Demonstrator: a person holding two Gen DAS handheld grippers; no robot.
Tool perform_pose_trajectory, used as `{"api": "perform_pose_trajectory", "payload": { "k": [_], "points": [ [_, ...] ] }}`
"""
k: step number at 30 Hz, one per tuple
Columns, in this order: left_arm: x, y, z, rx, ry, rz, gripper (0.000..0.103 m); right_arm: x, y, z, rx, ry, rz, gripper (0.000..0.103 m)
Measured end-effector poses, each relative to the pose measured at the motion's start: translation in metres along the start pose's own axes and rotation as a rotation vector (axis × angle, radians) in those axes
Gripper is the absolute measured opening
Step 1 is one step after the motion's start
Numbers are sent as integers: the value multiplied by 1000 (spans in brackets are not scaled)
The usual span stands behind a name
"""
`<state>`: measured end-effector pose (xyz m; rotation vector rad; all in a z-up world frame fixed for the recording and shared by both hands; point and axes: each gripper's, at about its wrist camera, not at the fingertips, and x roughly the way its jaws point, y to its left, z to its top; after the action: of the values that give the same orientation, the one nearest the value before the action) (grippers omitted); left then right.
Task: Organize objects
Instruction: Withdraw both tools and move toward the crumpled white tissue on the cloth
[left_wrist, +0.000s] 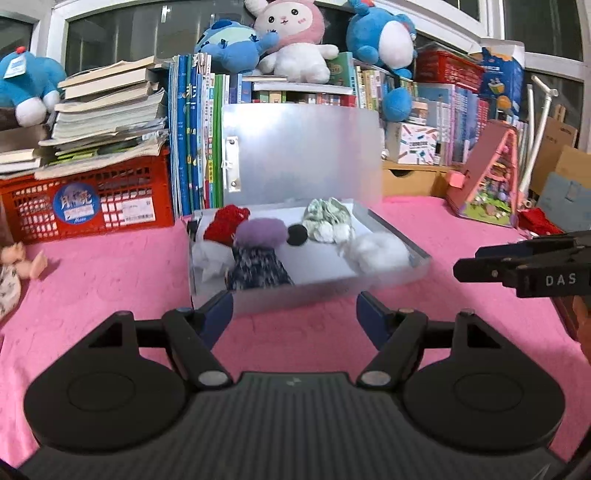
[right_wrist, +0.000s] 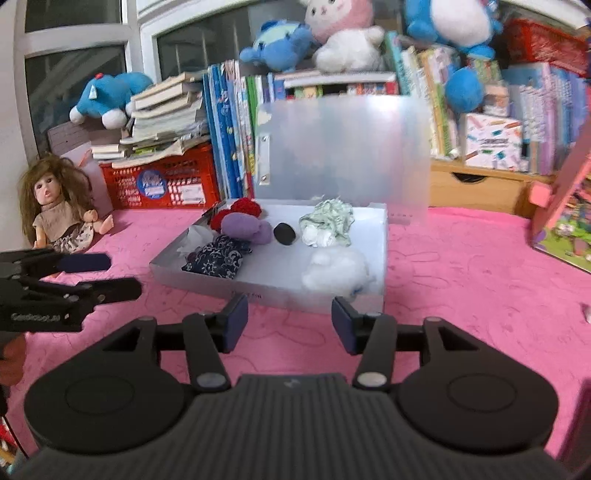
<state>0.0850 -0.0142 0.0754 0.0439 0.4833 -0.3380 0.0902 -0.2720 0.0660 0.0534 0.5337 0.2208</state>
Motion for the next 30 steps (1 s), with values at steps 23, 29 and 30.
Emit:
{"api": "perform_pose_trajectory", "payload": {
  "k": [23, 29, 30],
  "points": [
    [-107, -33, -131, -23, 49, 17, 82, -75, 70, -123, -150, 45, -19, 69],
    [-118, -40, -146, -5, 65, -15, 80, -81, 76, -132, -160, 70, 69, 69],
    [-118, -41, -146, 4, 69, -22, 76, -80, 78, -133, -168, 73, 84, 69]
  ]
}}
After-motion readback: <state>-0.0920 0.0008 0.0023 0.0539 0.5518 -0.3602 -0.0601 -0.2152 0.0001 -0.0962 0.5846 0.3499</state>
